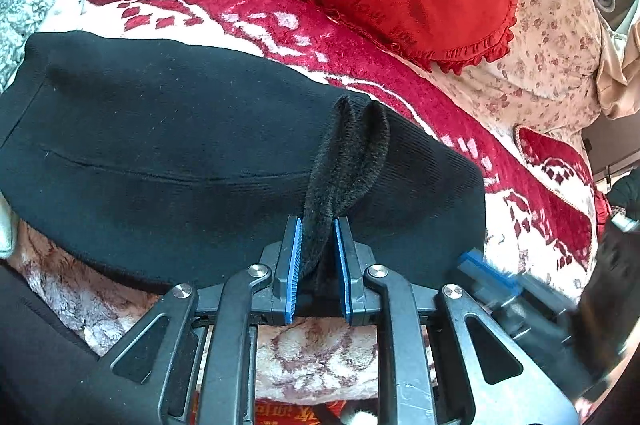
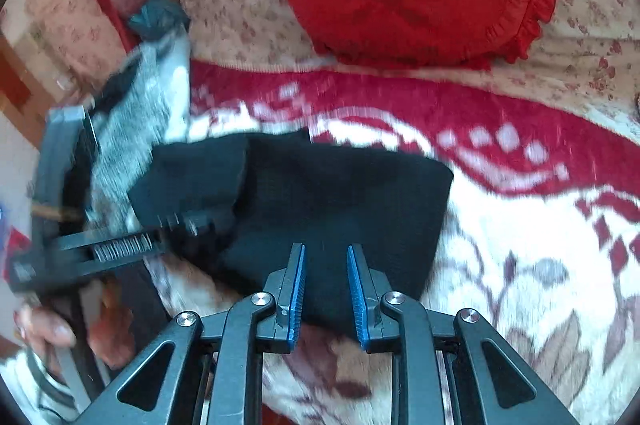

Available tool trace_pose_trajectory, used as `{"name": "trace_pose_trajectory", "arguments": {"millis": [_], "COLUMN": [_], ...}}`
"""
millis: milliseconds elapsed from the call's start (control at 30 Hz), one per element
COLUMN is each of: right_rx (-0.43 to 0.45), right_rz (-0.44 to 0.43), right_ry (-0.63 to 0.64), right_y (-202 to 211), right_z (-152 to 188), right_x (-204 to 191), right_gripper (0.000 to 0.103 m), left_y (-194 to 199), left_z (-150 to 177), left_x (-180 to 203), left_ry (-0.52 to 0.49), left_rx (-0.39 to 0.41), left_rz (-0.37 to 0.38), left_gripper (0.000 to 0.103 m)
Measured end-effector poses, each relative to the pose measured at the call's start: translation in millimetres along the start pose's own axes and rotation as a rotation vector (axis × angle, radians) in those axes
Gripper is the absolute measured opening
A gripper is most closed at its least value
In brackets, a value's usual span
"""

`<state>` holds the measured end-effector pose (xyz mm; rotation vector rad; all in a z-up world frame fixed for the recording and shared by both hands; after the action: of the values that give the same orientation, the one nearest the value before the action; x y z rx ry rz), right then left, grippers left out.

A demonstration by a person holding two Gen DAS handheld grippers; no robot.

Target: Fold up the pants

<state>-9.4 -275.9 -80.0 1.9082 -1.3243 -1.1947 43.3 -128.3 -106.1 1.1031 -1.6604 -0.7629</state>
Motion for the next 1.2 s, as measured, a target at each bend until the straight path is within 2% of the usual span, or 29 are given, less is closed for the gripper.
{"name": "trace_pose_trajectory", "arguments": {"millis": [67,133,200,267,467,633,733,967,1200], "right_rx": [-0.035,-0.008,-0.023,-0.009,0.03,0.037,0.018,0.018,0.036], "right_rz": [0.03,0.045,0.028,0.001,0.006,0.007,0.034,0.106,0.053], "right_ry": [0.037,0.048,0.035,0.032,0.038,0.042,0.06,0.141,0.13], "right_y": [-15,-14,-10,-3,-4,-25,-46,-66,-40], "right_z": [17,16,12,3,-23,-45,-55,-69,-65], "right_x": [-1,-3,-7,-13,-25,-38,-44,-53,-62], "right_gripper": [0.02,0.02,0.02,0.02,0.02,0.02,0.02,0.02,0.02], "left_y": [-1,1,5,9,20,30,35,38,42], "left_z": [2,4,4,4,4,3,3,2,3], "left_x": [-1,-1,-2,-4,-20,-38,-45,-59,-67], "left_ry": [-0.008,-0.018,-0.024,-0.033,-0.024,-0.013,-0.011,0.015,0.034], "left_rx": [0.002,0.008,0.012,0.023,0.037,0.069,0.083,0.091,0.095], "left_rz": [-0.017,-0.031,-0.042,-0.061,-0.095,-0.14,-0.164,-0.181,-0.185], "left_gripper": [0.016,0.017,0.019,0.021,0.032,0.037,0.047,0.047,0.047]}}
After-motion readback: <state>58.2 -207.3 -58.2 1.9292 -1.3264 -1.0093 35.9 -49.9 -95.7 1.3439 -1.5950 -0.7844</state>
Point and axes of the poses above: each gripper's, at about its wrist camera, not at the fingertips, and y roughly against the way its jaws point, x to its right, z to its underside, the point moved 10 cm from there along -y, roughly the way its jaws point, and after that the axes turned 1 degree about z, right-handed, at the moved point
